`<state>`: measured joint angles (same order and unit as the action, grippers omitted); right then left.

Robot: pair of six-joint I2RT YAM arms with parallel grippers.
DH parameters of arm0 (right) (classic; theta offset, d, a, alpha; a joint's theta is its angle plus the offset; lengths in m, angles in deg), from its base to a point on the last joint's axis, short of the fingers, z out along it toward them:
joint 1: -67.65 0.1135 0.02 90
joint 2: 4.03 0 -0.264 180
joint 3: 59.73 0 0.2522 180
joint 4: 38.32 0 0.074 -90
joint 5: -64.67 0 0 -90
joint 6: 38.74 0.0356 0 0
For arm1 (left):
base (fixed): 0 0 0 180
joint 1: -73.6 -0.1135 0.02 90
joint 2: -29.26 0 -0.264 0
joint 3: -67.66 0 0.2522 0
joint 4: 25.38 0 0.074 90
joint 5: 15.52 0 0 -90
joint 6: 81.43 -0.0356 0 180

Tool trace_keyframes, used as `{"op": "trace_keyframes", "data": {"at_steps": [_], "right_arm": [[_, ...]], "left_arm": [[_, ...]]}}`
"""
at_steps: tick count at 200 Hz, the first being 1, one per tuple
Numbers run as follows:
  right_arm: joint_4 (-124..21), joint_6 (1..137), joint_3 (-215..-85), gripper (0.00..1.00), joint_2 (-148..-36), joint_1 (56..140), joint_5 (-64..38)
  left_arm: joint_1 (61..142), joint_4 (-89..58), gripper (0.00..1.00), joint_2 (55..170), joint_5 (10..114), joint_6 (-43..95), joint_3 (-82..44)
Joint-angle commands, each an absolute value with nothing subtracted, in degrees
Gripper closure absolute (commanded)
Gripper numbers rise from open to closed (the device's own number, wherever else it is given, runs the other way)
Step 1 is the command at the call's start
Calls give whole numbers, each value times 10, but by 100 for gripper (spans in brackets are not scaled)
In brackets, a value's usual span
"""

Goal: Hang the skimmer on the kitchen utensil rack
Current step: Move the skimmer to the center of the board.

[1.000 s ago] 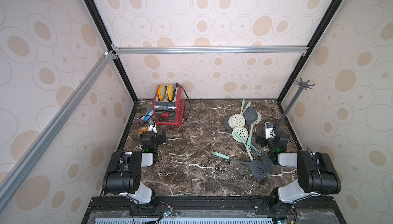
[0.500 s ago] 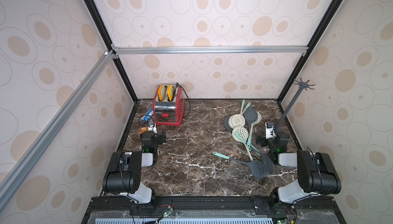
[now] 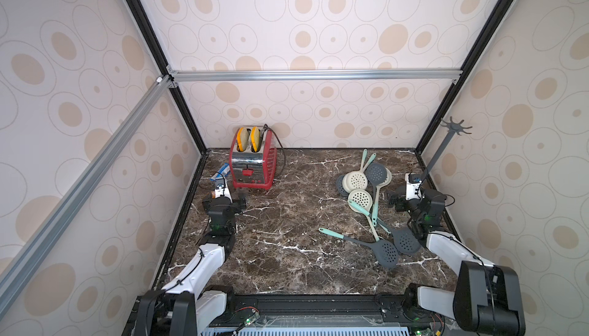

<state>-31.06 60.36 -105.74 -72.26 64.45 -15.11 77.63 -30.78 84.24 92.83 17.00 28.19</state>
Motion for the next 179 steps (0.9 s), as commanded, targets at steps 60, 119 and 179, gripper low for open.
{"op": "trace_keyframes", "data": {"at_steps": [60,119,179], "right_arm": [[-695,789,-1193,0,-676,642,-265],[-692,791,-1205,0,-638,642,-248],[-609,675,-1229,8,-639,642,-418]], "left_arm": [[778,161,1,699,1023,513,127],[793,217,1,710,831,454,49],[939,263,1,702,835,376,21]]}}
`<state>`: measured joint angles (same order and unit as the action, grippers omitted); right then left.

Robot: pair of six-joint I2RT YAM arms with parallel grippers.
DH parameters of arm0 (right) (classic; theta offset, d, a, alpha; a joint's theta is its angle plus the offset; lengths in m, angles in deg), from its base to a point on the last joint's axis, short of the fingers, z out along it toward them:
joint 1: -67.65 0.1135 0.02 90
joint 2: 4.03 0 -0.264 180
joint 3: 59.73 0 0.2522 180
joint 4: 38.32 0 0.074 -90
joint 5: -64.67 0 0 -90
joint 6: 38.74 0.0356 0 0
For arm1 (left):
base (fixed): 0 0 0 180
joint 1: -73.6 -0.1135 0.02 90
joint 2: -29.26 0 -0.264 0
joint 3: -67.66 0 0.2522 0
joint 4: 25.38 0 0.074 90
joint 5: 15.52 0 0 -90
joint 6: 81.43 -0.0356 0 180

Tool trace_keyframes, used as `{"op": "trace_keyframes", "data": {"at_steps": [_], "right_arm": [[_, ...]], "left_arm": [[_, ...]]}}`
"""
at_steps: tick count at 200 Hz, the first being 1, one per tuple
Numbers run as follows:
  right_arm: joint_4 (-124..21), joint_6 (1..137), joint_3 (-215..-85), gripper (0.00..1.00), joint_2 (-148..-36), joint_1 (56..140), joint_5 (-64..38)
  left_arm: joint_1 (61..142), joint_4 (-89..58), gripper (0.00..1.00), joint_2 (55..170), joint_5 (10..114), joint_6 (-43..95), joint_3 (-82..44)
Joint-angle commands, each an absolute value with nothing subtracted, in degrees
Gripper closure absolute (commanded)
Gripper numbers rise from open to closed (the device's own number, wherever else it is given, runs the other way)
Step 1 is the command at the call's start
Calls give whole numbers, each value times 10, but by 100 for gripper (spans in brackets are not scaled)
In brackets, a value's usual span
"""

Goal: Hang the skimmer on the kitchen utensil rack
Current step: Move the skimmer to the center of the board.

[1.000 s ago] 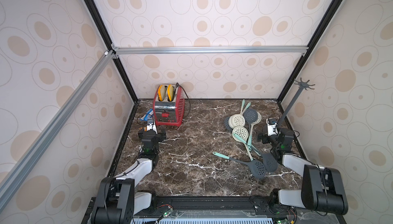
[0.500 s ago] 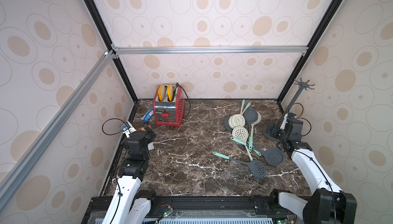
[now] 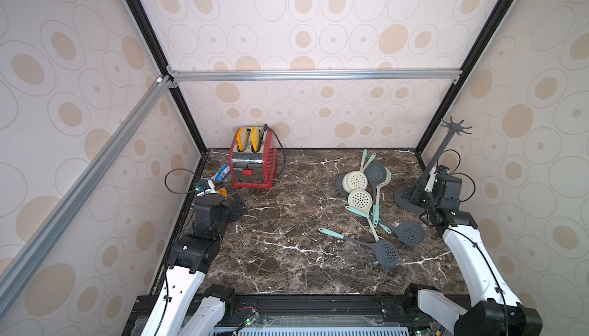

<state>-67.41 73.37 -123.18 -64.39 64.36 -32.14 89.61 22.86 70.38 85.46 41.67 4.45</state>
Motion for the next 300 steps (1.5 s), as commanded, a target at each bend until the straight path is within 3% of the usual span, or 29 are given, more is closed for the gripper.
{"op": "trace_keyframes", "data": {"at_steps": [1,39,112,151,206,245,268,285,300], "right_arm": [[-604,672,-1228,8,-640,642,-420],[-548,586,-1253,9,-706,641,-469],[-378,521,-1255,8,-854,598,-415],[-330,506,-1275,15,-920,576,-368],[-291,523,-1290,40,-985,565,-328],[-277,512,-1281,77,-995,565,-298],[-273,505,-1261,93,-977,572,-267],[-263,492,-1241,100,-957,589,-260],[-251,491,-1220,100,-938,607,-259]], "left_arm": [[942,262,1,704,835,376,21],[1035,215,1,744,808,370,21],[1037,209,1,765,735,353,8],[1037,205,5,759,722,365,17],[1037,207,9,756,726,366,15],[1037,203,11,761,734,363,16],[1037,195,12,762,744,363,18],[1037,193,12,764,758,368,17],[1037,192,11,764,768,374,19]]}}
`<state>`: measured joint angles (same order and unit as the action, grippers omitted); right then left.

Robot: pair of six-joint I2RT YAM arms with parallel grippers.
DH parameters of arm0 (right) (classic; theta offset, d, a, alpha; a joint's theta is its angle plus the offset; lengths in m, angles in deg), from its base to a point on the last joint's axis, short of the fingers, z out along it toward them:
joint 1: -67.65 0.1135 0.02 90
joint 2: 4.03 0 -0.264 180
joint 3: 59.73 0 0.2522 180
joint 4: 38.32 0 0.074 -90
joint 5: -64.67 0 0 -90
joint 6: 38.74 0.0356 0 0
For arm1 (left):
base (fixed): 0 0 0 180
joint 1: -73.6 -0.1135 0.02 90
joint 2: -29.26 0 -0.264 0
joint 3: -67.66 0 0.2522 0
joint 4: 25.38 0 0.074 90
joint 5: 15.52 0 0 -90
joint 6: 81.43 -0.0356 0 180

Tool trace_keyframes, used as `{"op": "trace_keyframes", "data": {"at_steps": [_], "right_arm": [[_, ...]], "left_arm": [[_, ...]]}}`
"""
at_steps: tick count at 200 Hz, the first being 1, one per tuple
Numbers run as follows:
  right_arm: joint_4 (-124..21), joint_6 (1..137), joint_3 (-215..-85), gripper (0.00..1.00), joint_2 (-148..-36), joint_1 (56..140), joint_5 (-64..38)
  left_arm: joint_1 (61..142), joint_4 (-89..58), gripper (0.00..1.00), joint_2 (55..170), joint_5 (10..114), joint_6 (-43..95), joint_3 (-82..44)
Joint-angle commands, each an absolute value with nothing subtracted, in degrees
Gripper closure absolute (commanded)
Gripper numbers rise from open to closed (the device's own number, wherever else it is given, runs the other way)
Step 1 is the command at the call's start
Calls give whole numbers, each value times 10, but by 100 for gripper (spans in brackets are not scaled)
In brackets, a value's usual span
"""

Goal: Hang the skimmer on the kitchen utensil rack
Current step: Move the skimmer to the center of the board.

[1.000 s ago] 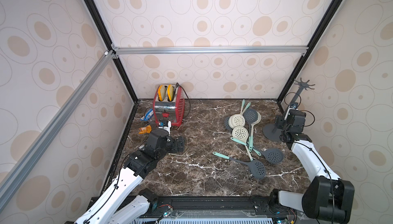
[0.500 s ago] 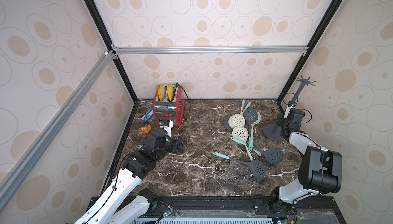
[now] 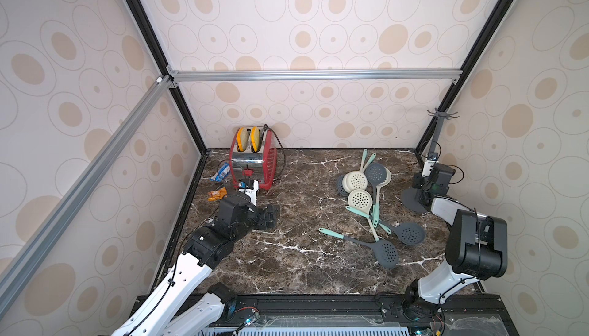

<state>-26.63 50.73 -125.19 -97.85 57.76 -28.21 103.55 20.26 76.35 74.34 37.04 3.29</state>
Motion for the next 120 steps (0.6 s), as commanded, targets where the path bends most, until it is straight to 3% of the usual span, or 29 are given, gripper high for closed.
{"op": "trace_keyframes", "data": {"at_steps": [1,69,120], "right_arm": [[-251,491,-1218,100,-936,608,-258],[-163,557,-1108,100,-846,726,-220],[-92,591,-1073,100,-853,890,-185]], "left_arm": [[1037,192,11,764,769,375,19],[1037,162,9,706,816,390,66],[1037,188,8,707,827,380,56]]}}
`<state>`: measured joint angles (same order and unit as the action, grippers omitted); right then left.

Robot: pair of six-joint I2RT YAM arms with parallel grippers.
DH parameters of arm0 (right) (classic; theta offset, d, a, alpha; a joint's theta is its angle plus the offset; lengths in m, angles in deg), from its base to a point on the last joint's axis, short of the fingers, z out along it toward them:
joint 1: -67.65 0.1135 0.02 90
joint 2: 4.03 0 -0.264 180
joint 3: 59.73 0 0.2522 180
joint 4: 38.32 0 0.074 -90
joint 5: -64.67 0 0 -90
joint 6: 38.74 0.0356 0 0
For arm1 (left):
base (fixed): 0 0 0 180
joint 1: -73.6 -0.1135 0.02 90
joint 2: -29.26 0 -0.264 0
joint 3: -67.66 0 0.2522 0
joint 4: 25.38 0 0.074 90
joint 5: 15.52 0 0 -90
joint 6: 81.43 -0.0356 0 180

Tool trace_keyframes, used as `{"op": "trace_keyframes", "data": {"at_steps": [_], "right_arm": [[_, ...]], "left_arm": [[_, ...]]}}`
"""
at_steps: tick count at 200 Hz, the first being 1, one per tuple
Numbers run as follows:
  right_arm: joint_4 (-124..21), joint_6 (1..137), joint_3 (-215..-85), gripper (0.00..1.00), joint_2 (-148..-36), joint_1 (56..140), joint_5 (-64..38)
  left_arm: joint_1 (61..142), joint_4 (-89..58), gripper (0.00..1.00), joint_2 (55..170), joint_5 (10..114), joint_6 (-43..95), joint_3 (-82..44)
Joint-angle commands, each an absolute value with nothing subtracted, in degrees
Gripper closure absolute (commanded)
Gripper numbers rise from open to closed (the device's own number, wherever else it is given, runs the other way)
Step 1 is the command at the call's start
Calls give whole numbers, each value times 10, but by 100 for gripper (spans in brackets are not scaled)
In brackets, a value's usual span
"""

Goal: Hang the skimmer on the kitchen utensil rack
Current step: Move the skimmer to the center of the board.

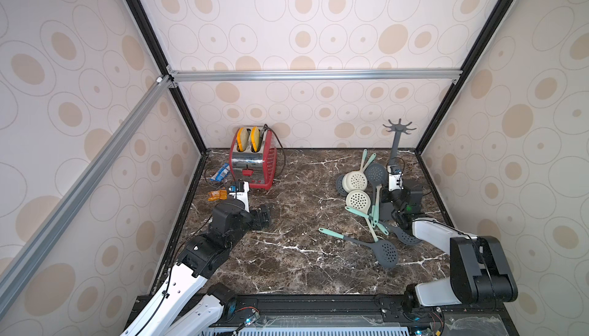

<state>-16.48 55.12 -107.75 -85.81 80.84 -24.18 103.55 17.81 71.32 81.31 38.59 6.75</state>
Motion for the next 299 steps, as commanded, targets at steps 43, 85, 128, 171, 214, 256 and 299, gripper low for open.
{"op": "trace_keyframes", "data": {"at_steps": [43,85,128,171,214,256,299], "right_arm": [[-43,597,-1114,100,-919,1071,-205],[7,622,-1183,100,-1010,1187,-205],[-25,595,-1185,49,-994,1203,-243],[-204,547,-1119,8,-848,1203,-305],[-505,675,-1071,1,-655,1203,-367],[-799,794,-1080,5,-549,1203,-320],[-940,837,-1106,14,-534,1202,-276]], "left_arm": [[1037,200,7,703,834,379,57],[1037,215,7,699,840,368,55],[1037,229,7,693,847,353,58],[1037,242,7,710,844,356,63],[1097,237,7,706,840,384,108],[1204,204,15,710,861,466,180],[1204,225,31,733,840,490,210]]}}
